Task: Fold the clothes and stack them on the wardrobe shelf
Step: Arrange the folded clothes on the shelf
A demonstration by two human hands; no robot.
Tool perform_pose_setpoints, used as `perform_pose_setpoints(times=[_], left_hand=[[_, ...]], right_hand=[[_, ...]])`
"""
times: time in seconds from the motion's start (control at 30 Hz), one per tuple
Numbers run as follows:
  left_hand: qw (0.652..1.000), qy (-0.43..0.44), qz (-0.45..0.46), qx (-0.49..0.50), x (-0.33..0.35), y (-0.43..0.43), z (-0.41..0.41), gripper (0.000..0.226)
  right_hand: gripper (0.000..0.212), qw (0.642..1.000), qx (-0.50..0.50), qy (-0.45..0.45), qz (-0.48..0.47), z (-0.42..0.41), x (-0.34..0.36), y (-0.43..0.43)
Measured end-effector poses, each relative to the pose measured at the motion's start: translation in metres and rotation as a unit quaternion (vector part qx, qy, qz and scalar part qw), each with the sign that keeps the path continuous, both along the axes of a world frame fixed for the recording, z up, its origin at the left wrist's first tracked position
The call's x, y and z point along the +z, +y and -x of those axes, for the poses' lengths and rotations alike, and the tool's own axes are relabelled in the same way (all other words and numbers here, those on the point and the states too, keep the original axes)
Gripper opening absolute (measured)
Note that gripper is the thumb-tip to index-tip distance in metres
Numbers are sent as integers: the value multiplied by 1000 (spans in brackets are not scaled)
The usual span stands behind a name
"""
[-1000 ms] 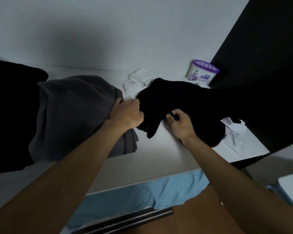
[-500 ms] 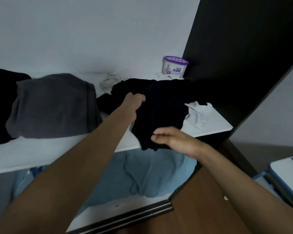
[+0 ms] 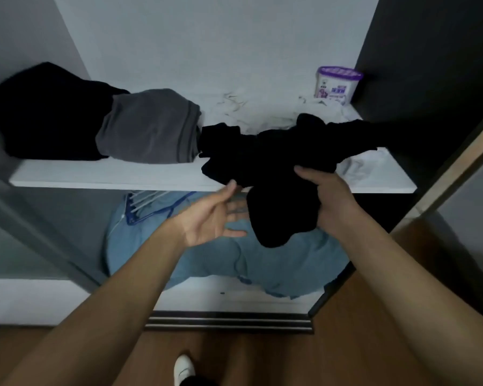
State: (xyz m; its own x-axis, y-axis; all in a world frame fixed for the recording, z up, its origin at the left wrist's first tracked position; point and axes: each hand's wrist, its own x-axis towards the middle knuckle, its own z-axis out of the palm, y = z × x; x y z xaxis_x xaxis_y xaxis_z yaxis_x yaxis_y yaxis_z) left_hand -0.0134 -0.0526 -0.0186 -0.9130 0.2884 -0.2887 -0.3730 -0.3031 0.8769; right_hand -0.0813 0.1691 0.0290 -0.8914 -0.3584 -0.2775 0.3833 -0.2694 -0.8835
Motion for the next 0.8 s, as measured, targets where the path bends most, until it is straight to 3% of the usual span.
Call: perform_pose_setpoints(times=[0.07, 0.2, 0.3, 0.37, 0.47, 0.57, 0.67, 0.73, 0.8], left_hand=[[992, -14, -75, 104, 1, 3, -1, 56], [978, -26, -53, 200, 12, 38, 0, 44], [978, -42, -36, 202, 8, 53, -17, 31], [982, -42, -31, 180, 4, 51, -32, 23], [985, -50, -6, 167, -1, 35, -57, 16], [986, -40, 1, 160, -7, 12, -86, 8], [986, -14, -7, 167, -6, -18, -118, 20], [987, 0, -13, 161, 2, -40, -140, 27], [986, 1, -12, 166, 9, -63, -162, 26]], right_hand=[[43, 993, 50, 63, -92, -25, -13, 11], [64, 959, 158, 72, -225, -72, -56, 15], [43, 921, 193, 89, -327, -89, -92, 29], [29, 887, 131, 165, -410, -91, -109, 47], [20, 879, 4, 262, -397, -91, -101, 63], [25, 863, -27, 332, -379, -91, -72, 41], [30, 846, 80, 358, -387, -104, -50, -11], [18, 841, 172, 339, -385, -123, -42, -47], [13, 866, 245, 269, -344, -148, -38, -75]])
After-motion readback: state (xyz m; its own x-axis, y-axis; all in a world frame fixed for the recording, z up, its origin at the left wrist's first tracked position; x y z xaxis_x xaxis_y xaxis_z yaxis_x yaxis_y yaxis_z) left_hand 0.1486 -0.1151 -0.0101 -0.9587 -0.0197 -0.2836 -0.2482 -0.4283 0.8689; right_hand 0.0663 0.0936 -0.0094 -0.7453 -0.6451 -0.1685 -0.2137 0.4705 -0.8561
